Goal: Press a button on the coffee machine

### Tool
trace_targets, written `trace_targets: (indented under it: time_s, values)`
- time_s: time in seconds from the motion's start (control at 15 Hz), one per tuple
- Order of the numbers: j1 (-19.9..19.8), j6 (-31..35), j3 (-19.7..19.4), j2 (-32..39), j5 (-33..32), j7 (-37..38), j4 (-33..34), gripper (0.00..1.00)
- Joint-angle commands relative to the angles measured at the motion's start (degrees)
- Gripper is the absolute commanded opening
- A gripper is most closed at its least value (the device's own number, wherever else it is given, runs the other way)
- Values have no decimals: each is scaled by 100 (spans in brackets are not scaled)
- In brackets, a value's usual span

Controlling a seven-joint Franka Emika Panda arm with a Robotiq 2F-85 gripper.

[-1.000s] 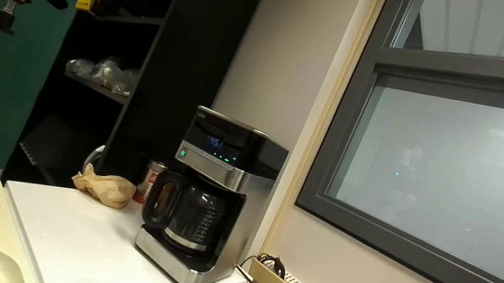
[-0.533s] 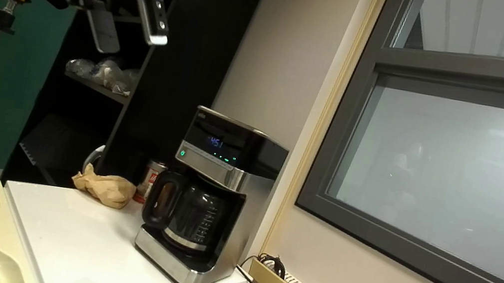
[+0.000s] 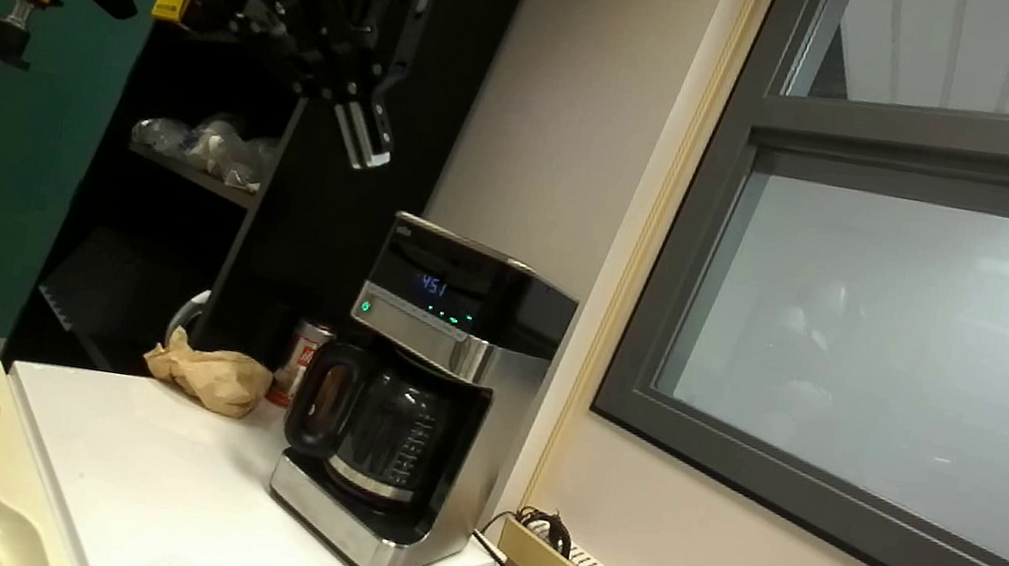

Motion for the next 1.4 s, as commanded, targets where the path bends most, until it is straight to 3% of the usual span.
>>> trace_targets:
  time_s: [0.0, 0.33, 0.6, 0.93, 1.33]
  values:
    - [-328, 62, 379, 556, -1188, 985, 696, 0]
    - [-188, -197, 511, 1339, -3030, 2540, 1540, 0]
    - [31, -537, 527, 2116, -4053, 3448, 2169, 0]
    - [274, -937, 517, 2966, -4684, 4015, 2818, 0]
    - [503, -1141, 514, 3645, -4905, 4161, 3491, 0]
